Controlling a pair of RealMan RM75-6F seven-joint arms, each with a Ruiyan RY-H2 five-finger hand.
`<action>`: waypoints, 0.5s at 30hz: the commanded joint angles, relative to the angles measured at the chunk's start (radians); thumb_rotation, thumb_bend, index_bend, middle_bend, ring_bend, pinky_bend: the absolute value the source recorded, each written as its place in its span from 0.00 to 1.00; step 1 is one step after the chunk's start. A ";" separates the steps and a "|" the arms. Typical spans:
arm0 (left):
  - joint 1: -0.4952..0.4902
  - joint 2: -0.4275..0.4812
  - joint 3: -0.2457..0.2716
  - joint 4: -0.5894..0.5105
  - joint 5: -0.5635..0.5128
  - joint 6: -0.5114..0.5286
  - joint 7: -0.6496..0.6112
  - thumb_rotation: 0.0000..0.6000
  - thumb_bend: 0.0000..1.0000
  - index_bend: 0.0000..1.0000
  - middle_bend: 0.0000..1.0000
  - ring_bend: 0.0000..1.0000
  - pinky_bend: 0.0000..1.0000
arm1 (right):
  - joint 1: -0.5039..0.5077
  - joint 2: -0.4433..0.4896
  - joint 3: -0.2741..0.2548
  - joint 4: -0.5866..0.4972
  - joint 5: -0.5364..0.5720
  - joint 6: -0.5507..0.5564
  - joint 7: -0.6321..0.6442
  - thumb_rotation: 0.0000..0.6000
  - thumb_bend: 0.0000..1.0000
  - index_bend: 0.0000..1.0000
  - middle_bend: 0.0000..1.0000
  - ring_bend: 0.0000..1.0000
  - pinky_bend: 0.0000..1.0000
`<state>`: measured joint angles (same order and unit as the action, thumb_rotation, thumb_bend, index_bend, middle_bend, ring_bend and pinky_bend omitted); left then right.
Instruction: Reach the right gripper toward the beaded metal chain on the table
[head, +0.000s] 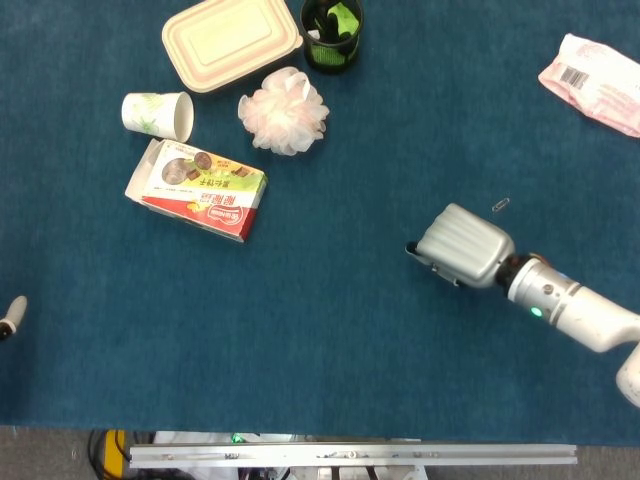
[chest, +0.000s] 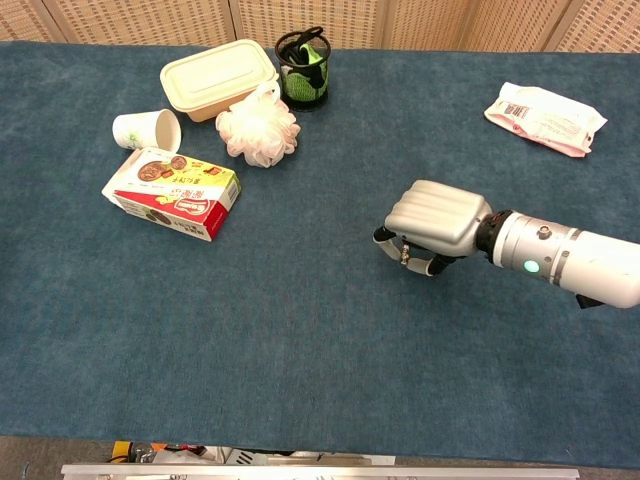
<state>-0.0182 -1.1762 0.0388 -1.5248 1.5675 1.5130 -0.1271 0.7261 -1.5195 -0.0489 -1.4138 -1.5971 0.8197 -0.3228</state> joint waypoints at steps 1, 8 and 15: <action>-0.001 0.000 0.000 -0.002 0.001 -0.002 0.004 1.00 0.27 0.00 0.02 0.01 0.00 | -0.014 0.023 0.000 -0.018 -0.009 0.037 0.028 1.00 0.37 0.60 0.96 1.00 1.00; -0.007 0.002 0.002 -0.015 0.006 -0.011 0.021 1.00 0.27 0.00 0.02 0.01 0.00 | -0.057 0.069 -0.007 -0.040 -0.021 0.131 0.111 1.00 0.37 0.63 0.97 1.00 1.00; -0.008 0.008 0.005 -0.034 0.013 -0.011 0.039 1.00 0.27 0.00 0.02 0.01 0.00 | -0.099 0.100 -0.015 -0.026 -0.024 0.201 0.184 1.00 0.38 0.64 0.97 1.00 1.00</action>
<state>-0.0260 -1.1692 0.0435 -1.5575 1.5795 1.5017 -0.0887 0.6343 -1.4262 -0.0616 -1.4434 -1.6204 1.0132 -0.1474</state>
